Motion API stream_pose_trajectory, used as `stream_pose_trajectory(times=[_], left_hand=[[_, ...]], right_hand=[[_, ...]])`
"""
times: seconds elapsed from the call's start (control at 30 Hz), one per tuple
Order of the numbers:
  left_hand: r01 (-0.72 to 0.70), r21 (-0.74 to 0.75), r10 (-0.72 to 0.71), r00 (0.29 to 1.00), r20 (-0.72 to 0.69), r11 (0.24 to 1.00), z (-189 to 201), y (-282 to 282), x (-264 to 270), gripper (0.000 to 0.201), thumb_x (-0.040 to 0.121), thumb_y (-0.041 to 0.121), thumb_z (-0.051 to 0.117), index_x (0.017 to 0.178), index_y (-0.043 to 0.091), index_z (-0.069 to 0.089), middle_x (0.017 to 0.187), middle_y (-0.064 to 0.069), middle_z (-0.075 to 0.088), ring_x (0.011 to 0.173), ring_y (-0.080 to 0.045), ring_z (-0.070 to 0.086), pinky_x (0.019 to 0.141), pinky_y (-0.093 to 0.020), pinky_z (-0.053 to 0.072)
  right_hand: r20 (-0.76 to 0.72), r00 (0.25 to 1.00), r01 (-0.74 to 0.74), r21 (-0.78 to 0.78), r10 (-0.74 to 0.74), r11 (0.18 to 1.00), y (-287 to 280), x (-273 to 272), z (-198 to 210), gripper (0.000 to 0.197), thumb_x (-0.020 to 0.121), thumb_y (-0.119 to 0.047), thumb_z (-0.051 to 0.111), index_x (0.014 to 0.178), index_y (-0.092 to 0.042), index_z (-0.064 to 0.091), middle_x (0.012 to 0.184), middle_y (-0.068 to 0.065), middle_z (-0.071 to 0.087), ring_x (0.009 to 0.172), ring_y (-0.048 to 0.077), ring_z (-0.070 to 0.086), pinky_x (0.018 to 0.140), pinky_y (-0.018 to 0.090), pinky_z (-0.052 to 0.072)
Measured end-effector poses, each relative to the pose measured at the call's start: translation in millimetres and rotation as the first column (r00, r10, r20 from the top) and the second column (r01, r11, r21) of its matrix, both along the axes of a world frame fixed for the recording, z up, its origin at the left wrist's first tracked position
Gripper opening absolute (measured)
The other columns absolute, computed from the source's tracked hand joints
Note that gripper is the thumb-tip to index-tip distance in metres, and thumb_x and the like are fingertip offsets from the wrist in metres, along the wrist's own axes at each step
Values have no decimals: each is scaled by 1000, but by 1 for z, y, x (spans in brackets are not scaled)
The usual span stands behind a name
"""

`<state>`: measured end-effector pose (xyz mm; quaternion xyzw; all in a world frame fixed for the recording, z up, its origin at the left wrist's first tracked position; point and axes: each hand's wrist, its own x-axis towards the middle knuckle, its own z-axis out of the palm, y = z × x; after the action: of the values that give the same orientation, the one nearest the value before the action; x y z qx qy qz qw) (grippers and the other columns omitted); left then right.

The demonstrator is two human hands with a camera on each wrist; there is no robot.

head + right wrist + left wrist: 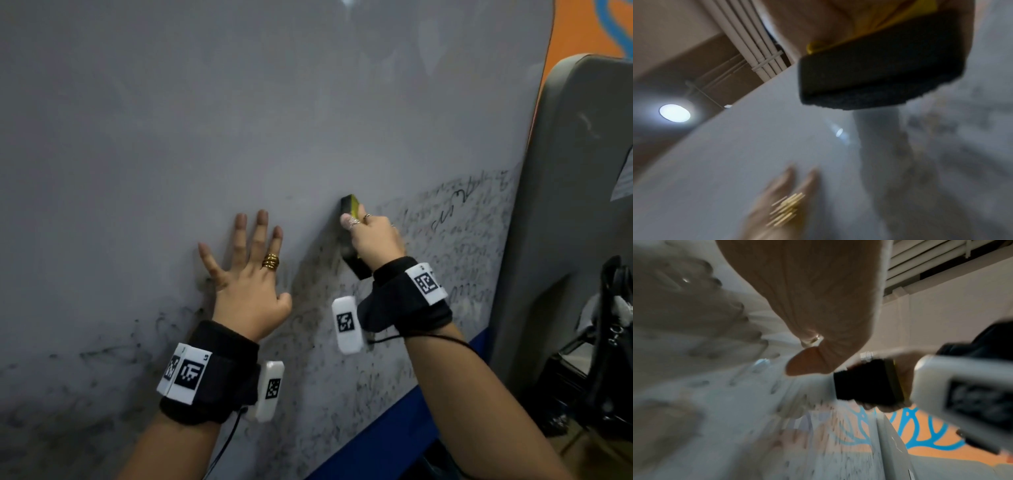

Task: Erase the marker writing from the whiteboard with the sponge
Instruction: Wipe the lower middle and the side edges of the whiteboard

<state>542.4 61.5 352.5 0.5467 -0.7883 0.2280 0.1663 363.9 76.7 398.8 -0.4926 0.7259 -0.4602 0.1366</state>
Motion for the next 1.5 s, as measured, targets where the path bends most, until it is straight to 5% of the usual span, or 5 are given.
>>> stream_pose_trajectory(times=[0.3, 0.57, 0.83, 1.2, 1.5], left_hand=[[87, -187, -89, 996, -1, 979, -11, -2, 6, 91, 52, 29, 51, 142, 16, 43, 157, -11, 19, 144, -33, 15, 101, -65, -14], [-57, -162, 62, 998, 26, 985, -10, -5, 2, 96, 65, 33, 55, 149, 27, 9, 159, -4, -12, 145, -27, -17, 99, -68, -20], [-80, -263, 72, 997, -38, 962, -18, -2, -13, 91, 58, 23, 64, 145, 18, 37, 158, -10, 13, 145, -33, 11, 102, -66, -11], [15, -293, -32, 998, -52, 956, 21, -7, -90, 79, 75, 22, 33, 152, 14, 15, 159, -13, 2, 145, -32, -1, 105, -55, -24], [-28, -237, 39, 998, 45, 971, 48, -40, -137, 74, 82, 18, 22, 151, 21, -5, 157, -12, -20, 143, -36, -15, 89, -61, -33]], right_hand=[[-149, 973, -195, -137, 175, 971, 7, 55, 11, 50, 87, -49, 53, 132, -27, 52, 113, 9, 55, 117, 22, 47, 84, 30, 38], [149, 988, 58, -167, -32, 984, -11, -5, 8, 38, 88, -38, 58, 104, -6, 68, 100, 18, 66, 106, 32, 57, 87, 33, 41], [31, 981, -176, -243, 189, 954, -13, 33, -4, 50, 83, -43, 63, 125, -15, 60, 120, 10, 63, 118, 22, 53, 98, 34, 41], [571, 820, 152, -158, -35, 976, -65, -130, -22, 24, 76, -39, 72, 85, -18, 64, 78, 0, 56, 64, 15, 49, 58, 26, 41], [651, 707, -70, -326, 277, 943, -46, -78, -39, 27, 87, -12, 64, 111, -1, 66, 120, 9, 61, 114, 21, 56, 100, 35, 44]])
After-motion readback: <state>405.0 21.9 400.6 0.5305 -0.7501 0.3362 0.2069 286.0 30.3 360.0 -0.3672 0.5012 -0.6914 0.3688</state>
